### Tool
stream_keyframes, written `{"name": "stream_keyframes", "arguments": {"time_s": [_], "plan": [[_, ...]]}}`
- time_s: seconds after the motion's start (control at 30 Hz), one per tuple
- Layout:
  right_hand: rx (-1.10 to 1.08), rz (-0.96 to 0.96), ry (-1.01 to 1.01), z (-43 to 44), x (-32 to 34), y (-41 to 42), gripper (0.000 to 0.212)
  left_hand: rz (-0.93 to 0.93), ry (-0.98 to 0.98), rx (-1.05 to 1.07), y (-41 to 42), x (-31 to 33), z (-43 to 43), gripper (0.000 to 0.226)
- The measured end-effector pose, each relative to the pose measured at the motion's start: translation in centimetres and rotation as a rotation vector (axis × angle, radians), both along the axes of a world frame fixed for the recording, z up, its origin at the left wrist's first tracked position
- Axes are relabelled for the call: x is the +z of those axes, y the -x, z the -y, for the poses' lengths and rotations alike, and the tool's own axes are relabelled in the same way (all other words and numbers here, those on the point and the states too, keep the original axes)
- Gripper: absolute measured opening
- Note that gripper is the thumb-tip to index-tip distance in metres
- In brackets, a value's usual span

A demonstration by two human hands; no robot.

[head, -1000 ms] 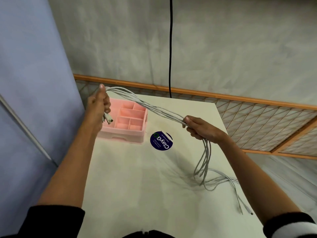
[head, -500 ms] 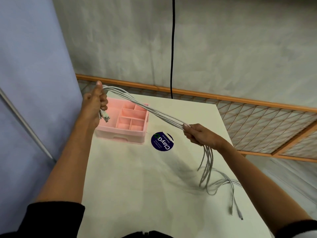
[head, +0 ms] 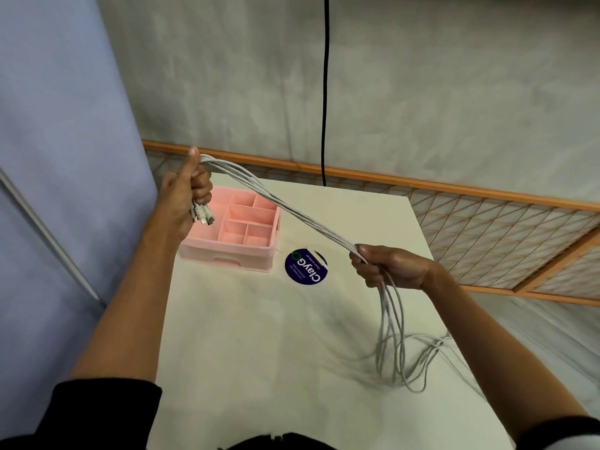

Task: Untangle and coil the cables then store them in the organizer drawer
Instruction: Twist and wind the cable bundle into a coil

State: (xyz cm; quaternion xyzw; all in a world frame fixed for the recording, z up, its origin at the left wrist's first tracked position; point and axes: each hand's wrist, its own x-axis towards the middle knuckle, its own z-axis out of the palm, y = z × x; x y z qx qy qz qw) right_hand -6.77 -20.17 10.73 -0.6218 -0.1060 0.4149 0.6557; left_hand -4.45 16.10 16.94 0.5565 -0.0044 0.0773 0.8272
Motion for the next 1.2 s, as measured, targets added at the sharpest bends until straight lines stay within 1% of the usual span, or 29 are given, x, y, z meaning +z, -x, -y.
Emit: {"name": "stream_keyframes", "arguments": {"time_s": [0.03, 0.1, 0.13, 0.2, 0.23, 0.3, 0.33, 0.37, 0.4, 0.47, 0.53, 0.6, 0.67, 0.7, 0.73, 0.8, 0.87, 0.93, 1.0, 1.07, 1.13, 1.2], "plan": [[-0.023, 0.087, 0.127, 0.0, 0.3, -0.2, 0.023, 0.007, -0.027, -0.015, 0.0, 0.0, 0.0, 0.06], [-0.096, 0.249, 0.343, 0.0, 0.9, -0.7, 0.029, 0.016, -0.08, -0.031, 0.1, -0.2, 0.0, 0.051], [-0.156, 0.303, 0.417, -0.2, 1.1, -0.9, 0.033, 0.018, -0.108, -0.028, 0.0, -0.4, 0.0, 0.046], [-0.338, 0.417, 0.545, -1.1, 1.1, -1.2, 0.035, 0.019, -0.166, -0.014, 0.0, -0.8, -0.1, 0.042], [-0.43, 0.56, 0.637, -1.5, 0.9, -1.1, 0.033, 0.012, -0.185, -0.002, -0.1, -0.9, -0.1, 0.042], [-0.54, 1.0, 0.837, -2.3, -0.1, -0.3, 0.023, -0.036, -0.196, 0.041, -0.2, -0.8, -0.4, 0.044], [-0.534, 1.226, 0.901, -2.5, -0.6, 0.3, 0.02, -0.069, -0.197, 0.067, -0.2, -0.7, -0.7, 0.045], [-0.494, 1.39, 0.914, -2.5, -0.8, 0.9, 0.021, -0.097, -0.202, 0.087, -0.2, -0.6, -0.9, 0.045], [-0.441, 1.496, 0.908, -2.3, -1.0, 1.2, 0.024, -0.116, -0.212, 0.099, -0.2, -0.5, -1.2, 0.045], [-0.376, 1.65, 0.948, -1.7, -1.5, 1.1, 0.032, -0.14, -0.235, 0.095, -0.2, -0.8, -1.5, 0.045], [-0.402, 1.723, 1.027, -1.3, -1.5, 0.7, 0.032, -0.152, -0.25, 0.066, -0.1, -1.3, -1.4, 0.045], [-0.494, 1.707, 1.115, -1.2, -1.6, 0.1, 0.036, -0.147, -0.272, 0.024, 0.1, -1.9, -1.4, 0.046], [-0.577, 1.631, 1.185, -0.8, -1.7, -0.4, 0.044, -0.111, -0.332, -0.05, 0.6, -2.2, -1.5, 0.047], [-0.598, 1.556, 1.201, -0.5, -1.7, -0.6, 0.047, -0.076, -0.406, -0.098, 0.9, -2.2, -1.7, 0.048], [-0.608, 1.45, 1.177, -0.2, -1.4, -0.8, 0.05, -0.039, -0.532, -0.141, 1.2, -2.2, -2.0, 0.048], [-0.619, 1.123, 1.004, 0.6, -0.3, -1.3, 0.051, 0.068, -0.873, -0.211, 2.0, -2.2, -2.1, 0.045], [-0.647, 0.815, 0.774, 1.5, 1.0, -1.8, 0.041, 0.18, -1.171, -0.198, 2.4, -2.8, -1.9, 0.041], [-0.688, 0.621, 0.585, 2.0, 2.0, -2.1, 0.044, 0.263, -1.401, -0.122, 2.4, -3.6, -1.4, 0.034], [-0.69, 0.46, 0.476, 2.1, 2.5, -2.7, 0.044, 0.329, -1.619, -0.007, 2.3, -4.6, -0.9, 0.028], [-0.641, 0.308, 0.442, 2.4, 2.8, -2.9, 0.041, 0.418, -1.676, 0.08, 2.3, -5.8, -0.7, 0.022], [-0.561, 0.173, 0.398, 2.9, 2.8, -2.9, 0.038, 0.5, -1.743, 0.083, 2.3, -6.8, -0.7, 0.016], [-0.503, 0.072, 0.331, 3.3, 2.6, -2.7, 0.042, 0.519, -1.796, 0.075, 2.1, -7.3, -0.9, 0.014]]}}
